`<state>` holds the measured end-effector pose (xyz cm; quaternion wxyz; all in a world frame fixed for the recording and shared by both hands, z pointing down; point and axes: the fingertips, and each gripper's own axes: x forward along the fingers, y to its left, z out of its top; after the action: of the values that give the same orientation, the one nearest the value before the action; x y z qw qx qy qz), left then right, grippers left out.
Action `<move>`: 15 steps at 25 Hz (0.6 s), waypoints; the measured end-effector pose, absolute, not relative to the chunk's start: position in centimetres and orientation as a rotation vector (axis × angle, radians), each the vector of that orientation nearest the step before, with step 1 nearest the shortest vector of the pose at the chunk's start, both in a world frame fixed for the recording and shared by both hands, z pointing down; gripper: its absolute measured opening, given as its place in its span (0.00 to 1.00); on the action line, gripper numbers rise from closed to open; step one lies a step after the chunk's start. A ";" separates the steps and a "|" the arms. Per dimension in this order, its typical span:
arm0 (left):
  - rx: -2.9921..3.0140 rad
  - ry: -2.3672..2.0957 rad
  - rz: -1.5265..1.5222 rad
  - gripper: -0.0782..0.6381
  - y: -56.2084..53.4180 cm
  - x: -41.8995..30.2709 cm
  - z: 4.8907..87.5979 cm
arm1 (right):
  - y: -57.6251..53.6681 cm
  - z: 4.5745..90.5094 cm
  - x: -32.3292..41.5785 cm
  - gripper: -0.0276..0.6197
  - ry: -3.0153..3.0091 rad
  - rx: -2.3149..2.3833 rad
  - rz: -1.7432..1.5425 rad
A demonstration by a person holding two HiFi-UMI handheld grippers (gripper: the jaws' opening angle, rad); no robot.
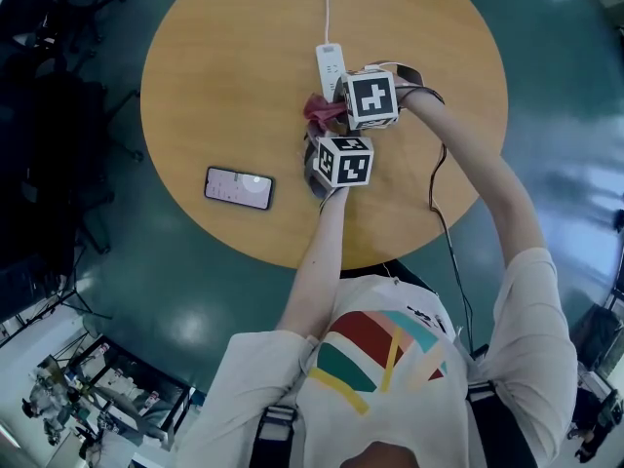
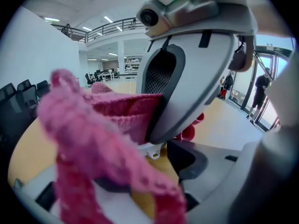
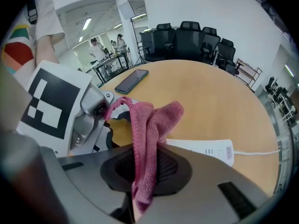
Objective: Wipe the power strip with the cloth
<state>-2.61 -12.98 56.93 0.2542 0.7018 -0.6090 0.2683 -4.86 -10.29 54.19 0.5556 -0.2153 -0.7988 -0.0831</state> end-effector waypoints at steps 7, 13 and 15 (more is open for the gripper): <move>1.915 -1.673 0.726 0.51 -13.0 -2.6 56.7 | -10.4 53.8 -4.8 0.10 -1.945 -0.430 -0.142; 1.903 -1.652 0.409 0.51 -11.6 -3.7 54.5 | -13.8 50.7 -3.7 0.10 -2.083 -0.168 -0.074; 1.921 -1.628 0.337 0.51 -11.3 -4.0 53.4 | -15.4 50.2 -2.6 0.10 -2.126 -0.052 0.014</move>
<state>-4.01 -11.32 53.36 0.2958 0.7223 -0.6122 0.1268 -2.61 -15.38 50.15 0.4860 -0.0215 -0.8737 0.0056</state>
